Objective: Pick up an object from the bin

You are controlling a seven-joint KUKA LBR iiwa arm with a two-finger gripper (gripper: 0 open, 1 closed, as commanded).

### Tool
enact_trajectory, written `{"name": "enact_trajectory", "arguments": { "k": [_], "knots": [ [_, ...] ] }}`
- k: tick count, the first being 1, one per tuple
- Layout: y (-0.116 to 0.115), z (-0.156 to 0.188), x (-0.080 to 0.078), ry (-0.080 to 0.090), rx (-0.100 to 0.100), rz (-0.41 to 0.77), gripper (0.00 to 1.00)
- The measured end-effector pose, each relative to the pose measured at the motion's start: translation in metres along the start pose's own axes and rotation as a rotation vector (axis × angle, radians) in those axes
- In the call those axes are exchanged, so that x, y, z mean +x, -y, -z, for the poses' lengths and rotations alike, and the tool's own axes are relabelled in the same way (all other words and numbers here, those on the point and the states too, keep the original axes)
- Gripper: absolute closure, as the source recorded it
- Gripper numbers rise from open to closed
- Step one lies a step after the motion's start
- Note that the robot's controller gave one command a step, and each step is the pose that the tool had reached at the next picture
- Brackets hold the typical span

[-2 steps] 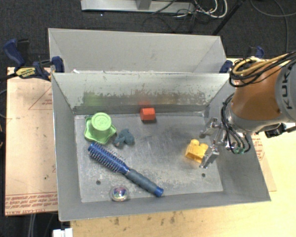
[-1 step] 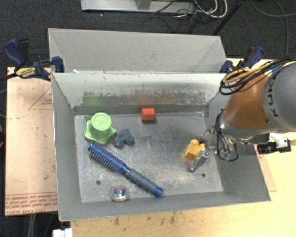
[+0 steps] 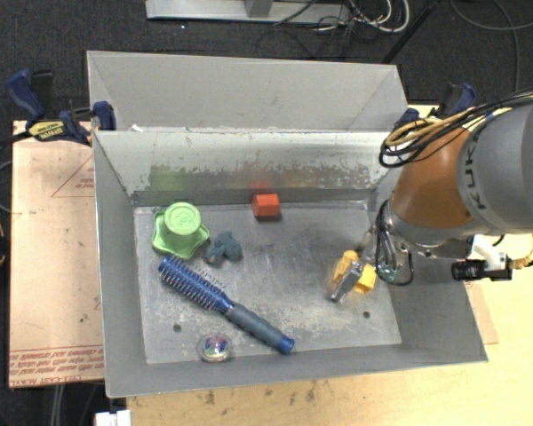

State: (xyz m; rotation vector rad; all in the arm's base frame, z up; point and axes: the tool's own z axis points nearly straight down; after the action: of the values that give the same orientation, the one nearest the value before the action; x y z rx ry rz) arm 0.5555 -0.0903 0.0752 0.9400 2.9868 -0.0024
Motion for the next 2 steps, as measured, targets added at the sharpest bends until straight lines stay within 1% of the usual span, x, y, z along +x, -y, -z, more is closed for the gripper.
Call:
{"name": "enact_trajectory", "arguments": {
  "k": [1, 2],
  "knots": [
    [-0.002, 0.002, -0.001, 0.005, -0.004, 0.0, 1.0],
    [-0.003, 0.033, -0.003, -0.005, -0.002, 0.002, 1.0]
  ]
}}
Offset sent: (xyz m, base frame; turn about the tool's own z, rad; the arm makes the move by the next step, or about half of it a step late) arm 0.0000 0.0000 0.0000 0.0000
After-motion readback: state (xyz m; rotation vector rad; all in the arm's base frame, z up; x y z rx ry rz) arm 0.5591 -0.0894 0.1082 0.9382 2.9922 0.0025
